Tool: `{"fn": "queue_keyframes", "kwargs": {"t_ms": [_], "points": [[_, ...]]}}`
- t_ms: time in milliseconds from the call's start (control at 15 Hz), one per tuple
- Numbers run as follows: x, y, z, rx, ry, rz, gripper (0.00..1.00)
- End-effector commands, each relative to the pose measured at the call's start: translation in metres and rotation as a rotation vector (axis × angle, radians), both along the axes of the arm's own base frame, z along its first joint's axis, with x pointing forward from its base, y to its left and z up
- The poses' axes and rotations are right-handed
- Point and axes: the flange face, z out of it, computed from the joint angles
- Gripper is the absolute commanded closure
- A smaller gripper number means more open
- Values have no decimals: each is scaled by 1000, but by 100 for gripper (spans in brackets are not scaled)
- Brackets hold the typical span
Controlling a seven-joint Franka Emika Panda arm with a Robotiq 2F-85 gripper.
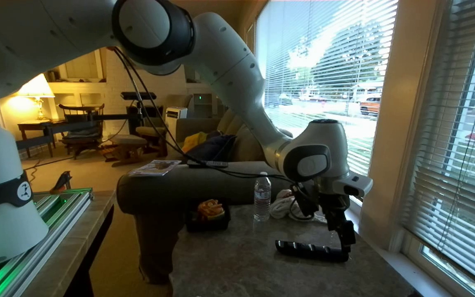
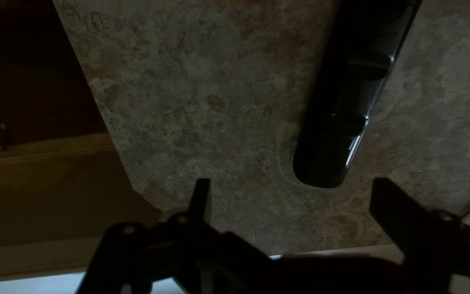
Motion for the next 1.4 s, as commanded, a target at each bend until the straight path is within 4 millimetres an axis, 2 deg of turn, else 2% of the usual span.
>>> {"fn": "queue_keyframes", "kwargs": {"t_ms": [0, 400, 600, 867, 1333], "points": [[6, -9, 2, 10, -31, 24, 0], [26, -35, 15, 46, -103, 12, 0], [34, -39, 12, 107, -136, -4, 0], [39, -33, -7, 176, -132, -7, 0], [39, -18, -39, 198, -32, 10, 0]]}}
